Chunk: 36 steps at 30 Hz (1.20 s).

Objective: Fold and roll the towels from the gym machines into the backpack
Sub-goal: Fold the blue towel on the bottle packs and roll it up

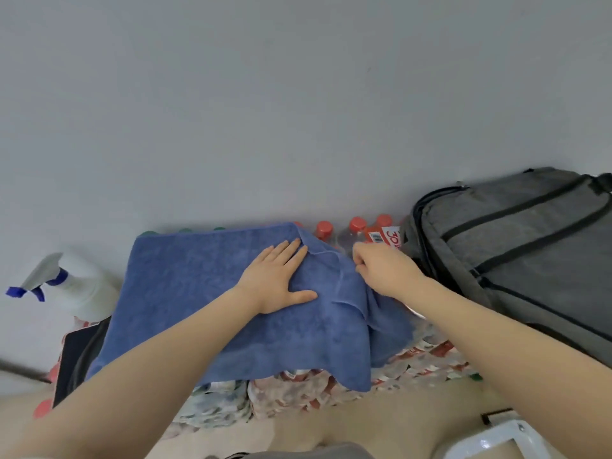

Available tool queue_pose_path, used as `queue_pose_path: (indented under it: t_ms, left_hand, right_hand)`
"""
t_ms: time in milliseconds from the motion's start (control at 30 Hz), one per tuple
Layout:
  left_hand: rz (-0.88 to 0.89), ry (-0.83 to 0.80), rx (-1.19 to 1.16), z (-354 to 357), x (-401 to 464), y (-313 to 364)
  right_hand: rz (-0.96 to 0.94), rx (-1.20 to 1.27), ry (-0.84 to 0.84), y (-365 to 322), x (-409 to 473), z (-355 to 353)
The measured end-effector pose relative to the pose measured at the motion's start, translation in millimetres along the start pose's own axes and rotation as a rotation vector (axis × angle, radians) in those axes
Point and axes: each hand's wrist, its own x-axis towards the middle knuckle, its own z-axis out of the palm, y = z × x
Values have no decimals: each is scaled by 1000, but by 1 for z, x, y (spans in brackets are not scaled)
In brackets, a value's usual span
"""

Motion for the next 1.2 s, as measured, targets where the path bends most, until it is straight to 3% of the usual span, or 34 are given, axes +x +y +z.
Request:
queue_pose_path:
  t_ms: [133,233,367,467,533,667,867,933,1033,1200]
  left_hand:
    - [-114,30,-23,1,0,9]
    - [-192,47,-36,2,4,18]
    - [-234,41,-53,2,7,23]
    - [-240,45,-62,2,8,24]
    - [-244,42,-71,2,9,24]
    - [-252,65,-99,3,8,23]
    - [-234,83,-202,0,5,22]
    - [-227,146,-294,-4,0,20]
    - [-210,248,-430,-14,-11,14]
    - [-213,394,-462,-31,-39,-20]
  right_hand:
    - [136,-4,192,30,26,-31]
    - [195,-100,191,42,39,-36]
    - [4,93,242,30,34,-29]
    - [-207,-177,116,20,20,-12]
    - [-190,-305,29,18,16,1]
    - [-111,-259,198,20,23,6]
    - [-1,259,383,17,26,-18]
    - [-53,458,432,3,23,-34]
    - [-157,571,413,-28,18,-53]
    - [-248,800,381,-92,24,-66]
